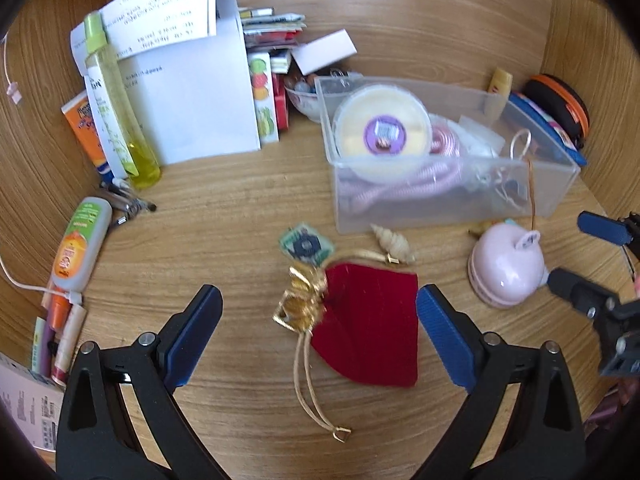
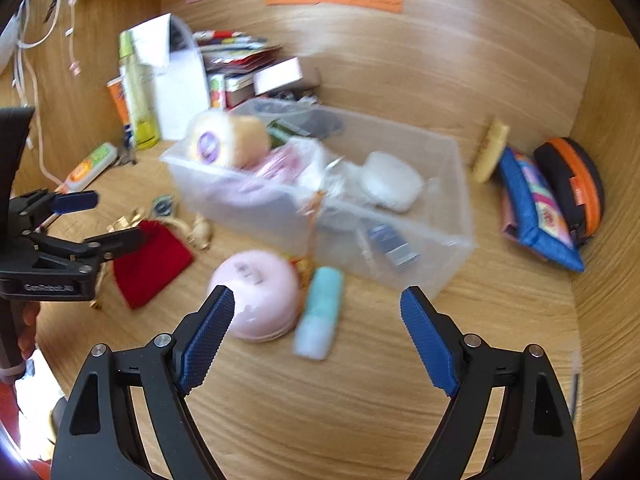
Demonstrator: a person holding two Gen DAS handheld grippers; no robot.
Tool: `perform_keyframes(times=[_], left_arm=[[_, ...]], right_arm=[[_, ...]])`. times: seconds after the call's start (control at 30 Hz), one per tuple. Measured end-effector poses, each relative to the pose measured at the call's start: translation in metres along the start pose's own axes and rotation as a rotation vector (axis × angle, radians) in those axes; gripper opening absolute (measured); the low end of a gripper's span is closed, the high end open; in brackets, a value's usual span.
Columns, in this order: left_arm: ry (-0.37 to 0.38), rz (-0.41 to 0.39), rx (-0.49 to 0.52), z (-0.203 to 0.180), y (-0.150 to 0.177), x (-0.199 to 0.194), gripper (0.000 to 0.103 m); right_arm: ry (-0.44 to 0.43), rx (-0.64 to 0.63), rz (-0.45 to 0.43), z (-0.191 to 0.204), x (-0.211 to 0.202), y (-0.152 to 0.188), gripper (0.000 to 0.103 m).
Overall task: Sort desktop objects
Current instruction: 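Lift both open tools back out of the clear bin, then grasp the red velvet pouch with the left tool while the right tool grasps the pink round jar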
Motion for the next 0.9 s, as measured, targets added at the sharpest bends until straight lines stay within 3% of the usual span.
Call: perform_keyframes(times=[0.4,0.6,0.77,0.9], left_arm=[[0.015,0.035,-0.043,0.014,0.022,-0.003,0.099],[0.035,0.056,-0.037,0.016,0.024,0.004,0.099],[0.073,0.11,-0.011,0.013,0.022,0.018,0.099],[0.057,0.133,0.021,0.011,0.02,0.024,0.098]], right_arm=[[-0.228,0.089,0.062,0.026,0.019,0.006,0.082],[-0.214,0.092,0.089,0.027,0.031,-0.001,0.082],[-0.147,0.015,0.094,0.039,0.039,-0.006,0.082],[-0.118,-0.026,0.1,0.046,0.045,-0.007,0.082]])
Point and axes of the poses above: each gripper's, at about its wrist camera, not at the fingertips, and x roughly the way its jaws point, z to its left, y to its underside, the point moved 5 cm from there along x, roughly the way its jaws point, and after that the axes turned 9 degrees about y, right-handed, at the moved point
